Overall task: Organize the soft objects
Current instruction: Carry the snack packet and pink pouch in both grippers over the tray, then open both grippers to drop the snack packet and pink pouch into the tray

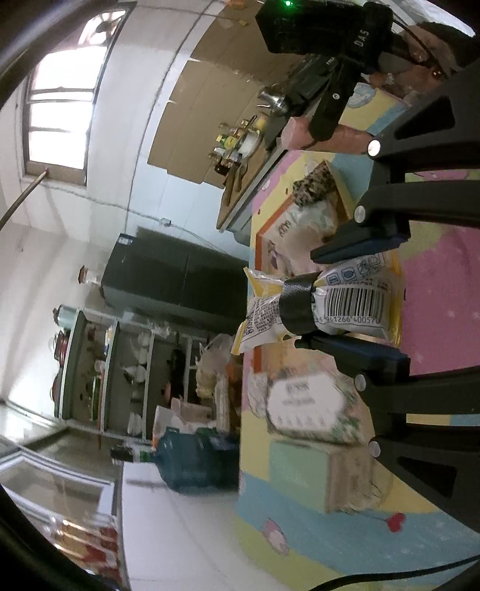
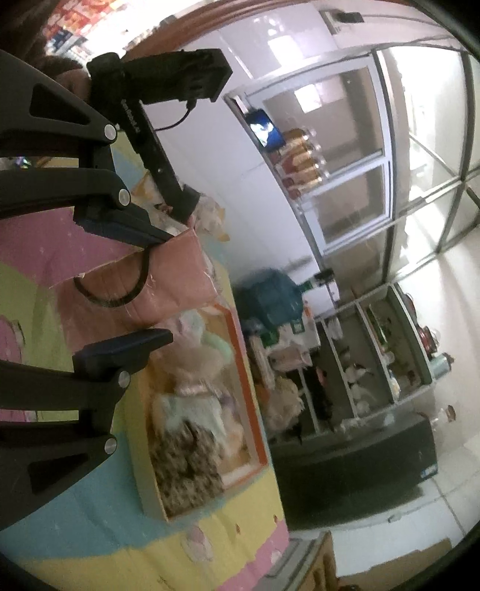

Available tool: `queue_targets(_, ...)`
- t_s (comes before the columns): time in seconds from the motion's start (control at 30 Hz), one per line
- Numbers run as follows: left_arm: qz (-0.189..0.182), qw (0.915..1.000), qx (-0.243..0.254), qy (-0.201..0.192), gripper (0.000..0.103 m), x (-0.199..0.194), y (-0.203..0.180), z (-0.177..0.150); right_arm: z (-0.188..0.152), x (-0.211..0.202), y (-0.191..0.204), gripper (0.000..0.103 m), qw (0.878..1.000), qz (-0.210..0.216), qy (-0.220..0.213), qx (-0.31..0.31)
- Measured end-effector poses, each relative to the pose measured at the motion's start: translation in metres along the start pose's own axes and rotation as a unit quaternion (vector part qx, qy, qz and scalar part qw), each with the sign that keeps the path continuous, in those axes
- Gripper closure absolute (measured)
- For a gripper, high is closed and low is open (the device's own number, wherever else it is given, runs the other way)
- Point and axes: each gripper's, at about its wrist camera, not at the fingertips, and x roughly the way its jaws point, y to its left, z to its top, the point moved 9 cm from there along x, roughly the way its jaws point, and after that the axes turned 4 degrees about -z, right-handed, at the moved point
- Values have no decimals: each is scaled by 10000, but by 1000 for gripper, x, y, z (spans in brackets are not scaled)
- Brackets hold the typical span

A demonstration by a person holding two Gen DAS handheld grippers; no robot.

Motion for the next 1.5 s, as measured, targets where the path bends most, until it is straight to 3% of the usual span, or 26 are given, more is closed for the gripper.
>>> queue_targets(0.43,-233,9995,-18,194,63,70,-26,24,56,2,-60,57,9984,-430,-354,70)
queue_targets(0.97,-293,9977,-230,564,63,132,-19,37,90,71,-115,57,9976,-586,-114,361)
queue_targets(1.5,-214,9940,-482,961,63,172,-9,28,76,128,-144,57,9927,-1051,507,316)
